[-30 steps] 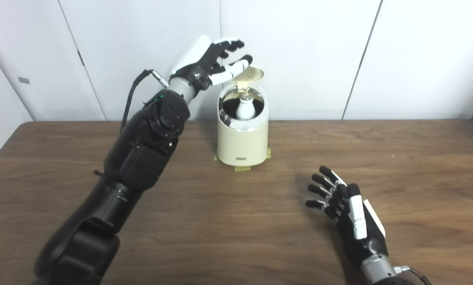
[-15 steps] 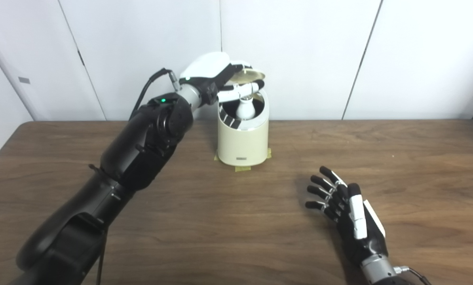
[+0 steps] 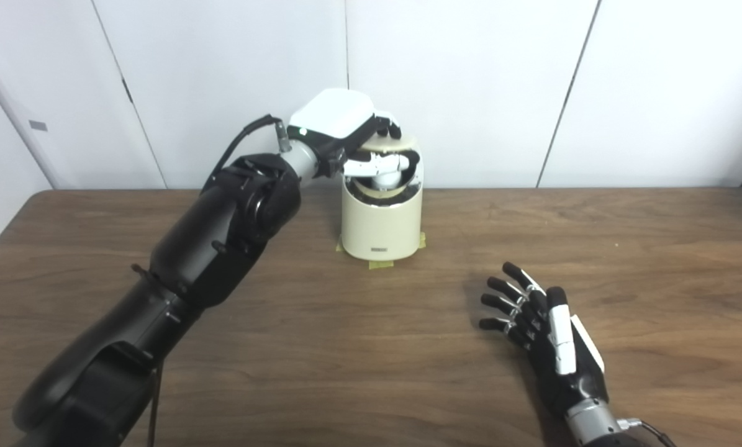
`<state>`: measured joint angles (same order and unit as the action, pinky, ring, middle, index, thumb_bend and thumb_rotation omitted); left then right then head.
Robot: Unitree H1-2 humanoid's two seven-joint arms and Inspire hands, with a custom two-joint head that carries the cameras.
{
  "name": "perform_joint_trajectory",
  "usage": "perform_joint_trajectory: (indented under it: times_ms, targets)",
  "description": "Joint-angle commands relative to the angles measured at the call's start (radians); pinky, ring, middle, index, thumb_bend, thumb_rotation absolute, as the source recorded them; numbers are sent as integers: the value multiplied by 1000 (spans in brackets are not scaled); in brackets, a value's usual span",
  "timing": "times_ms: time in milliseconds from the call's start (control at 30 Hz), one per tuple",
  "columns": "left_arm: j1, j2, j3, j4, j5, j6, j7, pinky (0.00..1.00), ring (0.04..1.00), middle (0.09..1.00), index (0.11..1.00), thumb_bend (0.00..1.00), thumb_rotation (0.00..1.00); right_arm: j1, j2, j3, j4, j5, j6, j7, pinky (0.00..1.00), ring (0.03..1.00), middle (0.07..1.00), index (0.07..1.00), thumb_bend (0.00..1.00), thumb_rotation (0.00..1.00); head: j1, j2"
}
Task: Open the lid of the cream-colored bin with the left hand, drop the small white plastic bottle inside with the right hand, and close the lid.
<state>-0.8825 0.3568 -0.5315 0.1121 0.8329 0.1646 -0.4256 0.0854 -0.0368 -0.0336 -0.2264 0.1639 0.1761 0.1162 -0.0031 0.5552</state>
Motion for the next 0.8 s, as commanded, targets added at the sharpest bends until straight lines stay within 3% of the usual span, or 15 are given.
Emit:
perform_joint_trajectory:
  times_ms: [0, 300, 767]
  targets:
    - [-42, 24, -7, -55, 54, -25, -14, 817, 827, 788, 791, 625, 1000, -23, 8, -9, -18, 15, -11, -11, 613, 791, 833, 901, 624, 1000, 0, 0]
    - [-4, 34, -12, -115, 155, -58, -82, 844, 824, 793, 788, 596, 1000, -24, 6, -7, -26, 14, 8, -16, 610, 789, 835, 902, 623, 1000, -4, 12]
    - [60, 26, 3, -157, 194, -69, -193, 826, 825, 800, 794, 588, 1000, -20, 4, 2, -45, -4, 24, -25, 631, 796, 834, 891, 618, 1000, -10, 22]
